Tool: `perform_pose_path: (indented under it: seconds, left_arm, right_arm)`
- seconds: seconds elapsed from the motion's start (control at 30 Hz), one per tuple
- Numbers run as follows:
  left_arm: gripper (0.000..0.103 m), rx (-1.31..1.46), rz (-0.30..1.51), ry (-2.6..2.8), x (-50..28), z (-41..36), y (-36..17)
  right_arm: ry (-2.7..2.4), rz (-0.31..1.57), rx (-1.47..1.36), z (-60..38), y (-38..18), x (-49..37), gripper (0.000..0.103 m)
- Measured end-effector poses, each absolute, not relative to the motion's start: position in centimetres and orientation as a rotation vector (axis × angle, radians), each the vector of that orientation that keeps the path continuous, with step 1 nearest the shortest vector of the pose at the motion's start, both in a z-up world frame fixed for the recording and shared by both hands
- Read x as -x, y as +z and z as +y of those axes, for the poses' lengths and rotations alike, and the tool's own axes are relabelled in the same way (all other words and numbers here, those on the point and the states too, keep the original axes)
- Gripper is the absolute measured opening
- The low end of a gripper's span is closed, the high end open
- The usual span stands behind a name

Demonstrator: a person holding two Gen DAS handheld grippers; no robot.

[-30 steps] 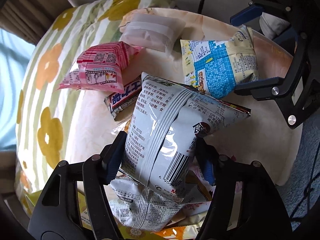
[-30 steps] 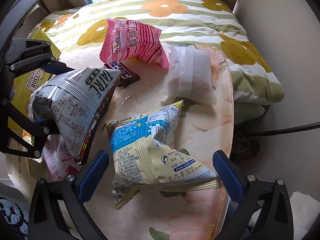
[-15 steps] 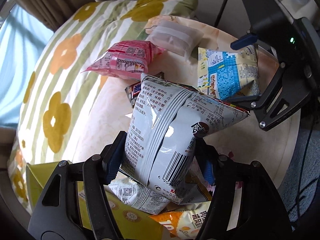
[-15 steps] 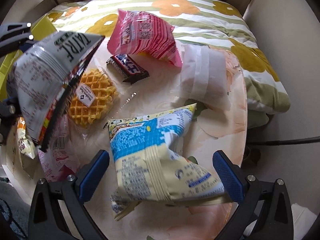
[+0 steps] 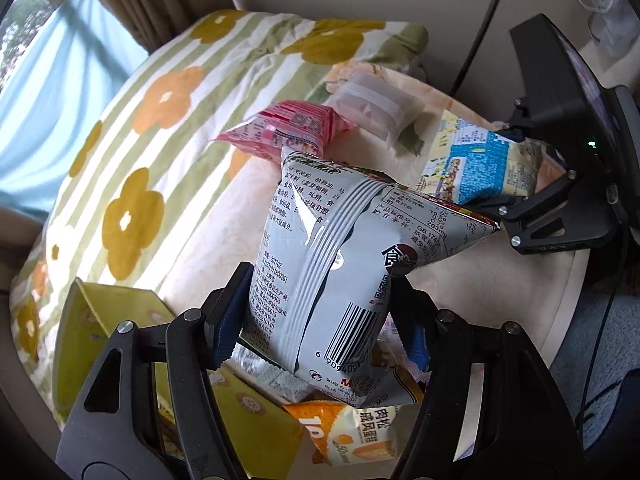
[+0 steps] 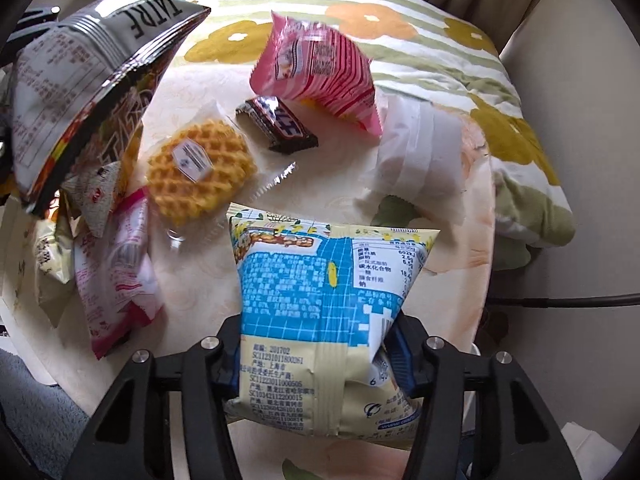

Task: Organize snacks
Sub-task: 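Grasp the grey-white bag with the left tool while the right tool grasps the blue-yellow bag, then carry both bags over the box and open both tools to drop them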

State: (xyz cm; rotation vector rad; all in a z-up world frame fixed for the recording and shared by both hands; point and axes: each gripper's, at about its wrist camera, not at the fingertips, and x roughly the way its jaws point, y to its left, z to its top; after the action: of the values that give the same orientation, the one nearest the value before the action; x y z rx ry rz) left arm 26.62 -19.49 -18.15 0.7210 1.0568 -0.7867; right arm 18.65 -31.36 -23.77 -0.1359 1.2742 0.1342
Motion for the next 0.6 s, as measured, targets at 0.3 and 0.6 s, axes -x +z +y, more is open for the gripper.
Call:
perform_pose_path:
  seconds: [0.3, 0.6]
  left_arm:
    - [0.063, -0.539, 0.996, -0.607, -26.0, -16.5, -12.7]
    - [0.063, -0.404, 0.954, -0.325, -25.6, -8.1, -7.9]
  right_arm:
    - [0.188, 1.127, 0.167, -30.9, -16.3, -17.4, 0.051]
    - [0.333, 0.971, 0.227, -26.4, -10.6, -19.2, 0.051]
